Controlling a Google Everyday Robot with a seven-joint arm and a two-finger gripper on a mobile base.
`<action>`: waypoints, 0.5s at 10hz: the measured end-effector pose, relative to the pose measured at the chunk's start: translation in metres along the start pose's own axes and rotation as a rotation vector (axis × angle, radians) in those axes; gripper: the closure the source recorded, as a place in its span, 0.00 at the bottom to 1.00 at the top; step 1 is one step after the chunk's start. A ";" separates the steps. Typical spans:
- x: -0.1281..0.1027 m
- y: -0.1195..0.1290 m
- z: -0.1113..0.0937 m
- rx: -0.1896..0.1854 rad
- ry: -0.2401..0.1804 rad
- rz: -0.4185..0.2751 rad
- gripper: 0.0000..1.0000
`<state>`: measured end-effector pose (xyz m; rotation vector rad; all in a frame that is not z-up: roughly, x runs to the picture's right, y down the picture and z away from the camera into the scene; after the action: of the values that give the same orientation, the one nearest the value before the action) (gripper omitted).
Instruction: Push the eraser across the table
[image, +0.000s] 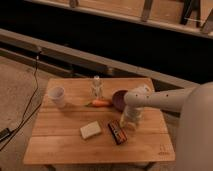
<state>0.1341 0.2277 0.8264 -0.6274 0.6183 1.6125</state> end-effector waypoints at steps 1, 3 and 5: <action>0.004 0.002 0.002 0.001 0.007 -0.010 0.35; 0.012 0.004 0.006 0.007 0.023 -0.026 0.35; 0.023 0.008 0.007 0.012 0.038 -0.048 0.35</action>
<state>0.1235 0.2482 0.8154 -0.6608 0.6365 1.5544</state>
